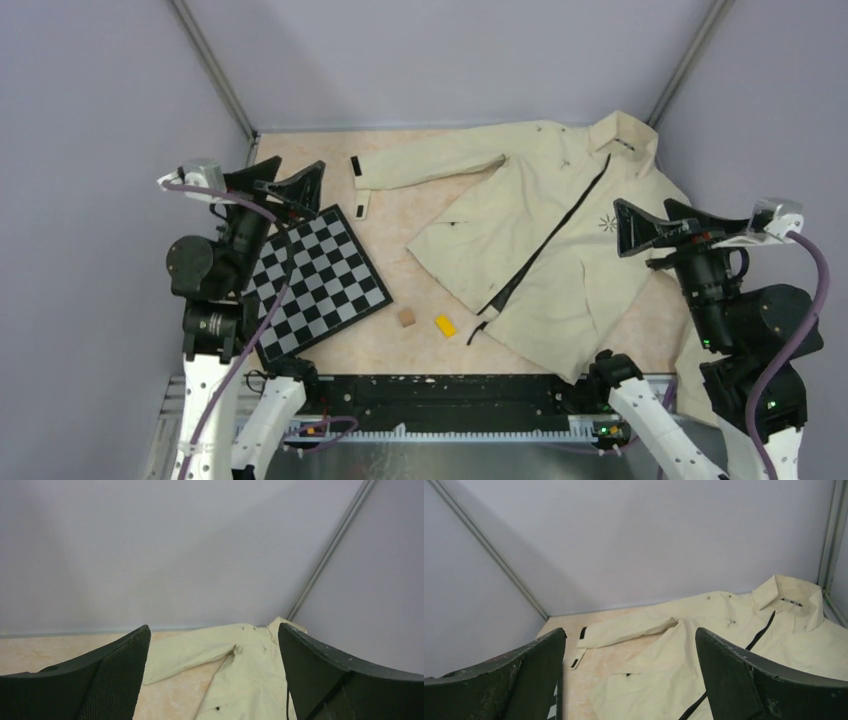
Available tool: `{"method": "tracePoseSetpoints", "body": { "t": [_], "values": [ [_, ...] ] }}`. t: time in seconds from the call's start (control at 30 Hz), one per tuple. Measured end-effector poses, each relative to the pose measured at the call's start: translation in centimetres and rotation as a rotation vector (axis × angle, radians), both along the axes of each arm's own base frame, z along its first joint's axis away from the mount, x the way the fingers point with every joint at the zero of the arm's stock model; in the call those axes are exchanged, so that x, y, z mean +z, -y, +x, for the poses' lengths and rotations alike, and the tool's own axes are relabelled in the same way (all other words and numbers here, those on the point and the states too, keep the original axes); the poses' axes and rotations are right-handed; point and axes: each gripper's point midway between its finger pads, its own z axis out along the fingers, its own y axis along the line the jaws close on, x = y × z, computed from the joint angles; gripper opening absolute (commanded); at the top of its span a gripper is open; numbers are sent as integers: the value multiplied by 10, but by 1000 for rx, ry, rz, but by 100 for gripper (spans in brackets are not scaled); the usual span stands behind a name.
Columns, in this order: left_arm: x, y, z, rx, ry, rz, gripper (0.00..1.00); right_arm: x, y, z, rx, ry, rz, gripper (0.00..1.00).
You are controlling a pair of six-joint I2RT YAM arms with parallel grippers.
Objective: Zip up the jacket
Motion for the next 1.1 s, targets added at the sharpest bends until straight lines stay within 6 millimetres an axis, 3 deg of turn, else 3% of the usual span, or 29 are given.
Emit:
{"method": "tracePoseSetpoints", "body": {
  "t": [0.27,0.37,0.5,0.6,0.7,0.77,0.87,0.97,1.1],
  "values": [
    [-47,30,41,-156,-181,45,99,-68,-15,33,23,-225,-36,99],
    [-64,39,49,-207,-247,53,99,-106,-26,47,50,-331,-42,99],
    [-88,51,56,-287,-341,47,99,-159,-39,62,84,-475,-26,91],
    [-118,62,60,-359,-436,25,99,-202,-57,67,159,-574,-14,81],
    [-166,79,61,-451,-583,-13,99,-243,-75,66,238,-685,16,72],
    [-195,95,60,-507,-674,-26,99,-267,-85,65,281,-768,50,72],
    [-241,136,43,-621,-822,-10,99,-306,-98,63,309,-916,121,64],
    [-269,176,20,-736,-908,14,96,-348,-106,56,311,-1082,185,62],
    [-299,212,4,-826,-1006,41,92,-397,-114,35,297,-1301,269,63]
  ]
}}
